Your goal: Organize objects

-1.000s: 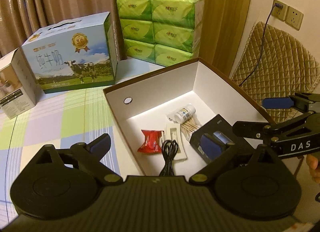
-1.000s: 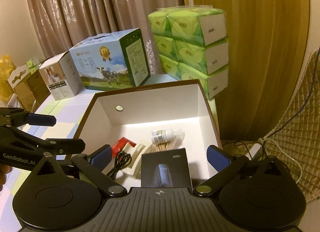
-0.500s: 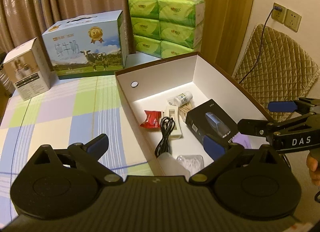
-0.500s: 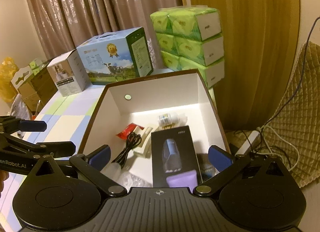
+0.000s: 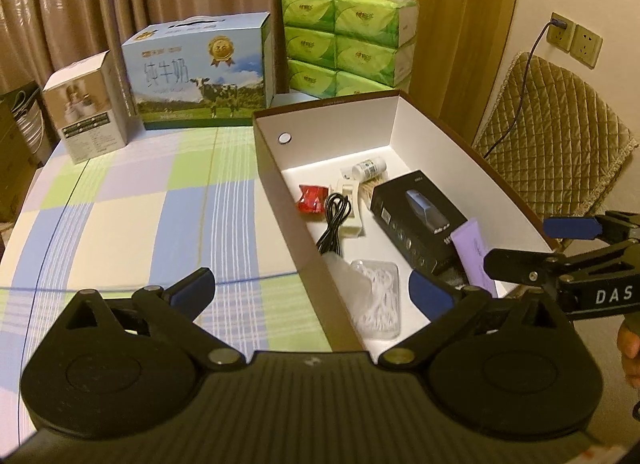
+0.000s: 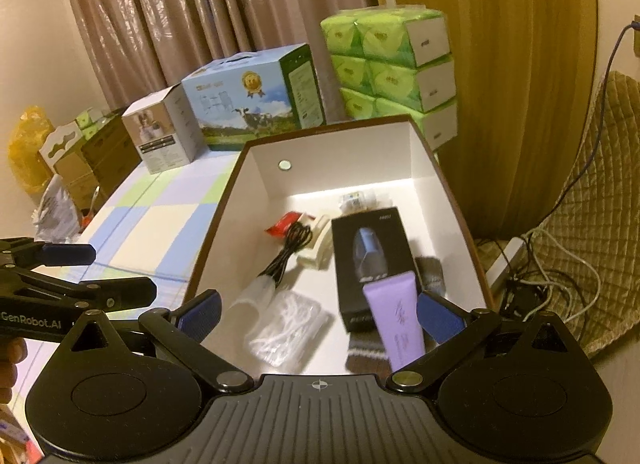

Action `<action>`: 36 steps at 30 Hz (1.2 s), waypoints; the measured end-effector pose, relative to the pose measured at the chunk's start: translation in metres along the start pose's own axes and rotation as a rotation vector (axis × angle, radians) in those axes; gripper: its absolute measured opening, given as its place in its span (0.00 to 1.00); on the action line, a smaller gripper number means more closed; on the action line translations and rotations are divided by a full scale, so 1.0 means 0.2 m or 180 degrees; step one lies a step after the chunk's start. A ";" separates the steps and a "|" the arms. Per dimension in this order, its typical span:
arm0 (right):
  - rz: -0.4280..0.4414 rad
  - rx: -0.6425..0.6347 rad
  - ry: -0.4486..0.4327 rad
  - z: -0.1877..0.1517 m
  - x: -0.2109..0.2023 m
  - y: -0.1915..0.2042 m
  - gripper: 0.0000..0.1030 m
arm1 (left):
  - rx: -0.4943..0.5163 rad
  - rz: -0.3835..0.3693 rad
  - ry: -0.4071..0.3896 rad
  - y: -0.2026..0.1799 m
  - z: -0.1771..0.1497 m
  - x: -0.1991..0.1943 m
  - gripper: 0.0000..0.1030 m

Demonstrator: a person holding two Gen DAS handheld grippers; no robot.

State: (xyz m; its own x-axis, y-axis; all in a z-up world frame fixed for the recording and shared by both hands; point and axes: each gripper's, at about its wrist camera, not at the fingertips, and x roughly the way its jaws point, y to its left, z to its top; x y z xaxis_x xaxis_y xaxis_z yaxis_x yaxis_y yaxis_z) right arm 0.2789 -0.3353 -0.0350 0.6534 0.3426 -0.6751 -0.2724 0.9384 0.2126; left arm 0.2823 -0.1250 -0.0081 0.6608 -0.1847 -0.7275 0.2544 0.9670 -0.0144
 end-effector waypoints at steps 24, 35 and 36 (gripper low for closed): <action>-0.0220 0.0255 0.0007 -0.36 -0.27 0.54 0.98 | -0.0020 0.0053 -0.0002 0.39 -0.45 -0.44 0.99; -0.0267 0.0352 -0.0011 -0.53 -0.33 0.84 0.98 | -0.0133 -0.0010 0.0030 0.66 -0.64 -0.65 0.99; -0.0263 0.0345 -0.0006 -0.54 -0.33 0.87 0.98 | -0.0130 -0.0015 0.0028 0.68 -0.66 -0.67 0.99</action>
State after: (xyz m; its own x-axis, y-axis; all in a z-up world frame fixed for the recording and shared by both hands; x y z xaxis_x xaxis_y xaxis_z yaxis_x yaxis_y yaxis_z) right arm 0.1126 -0.2001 -0.0294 0.6717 0.2639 -0.6922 -0.1397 0.9628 0.2314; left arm 0.1360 0.0539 -0.0031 0.6534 -0.1878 -0.7333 0.2283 0.9725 -0.0457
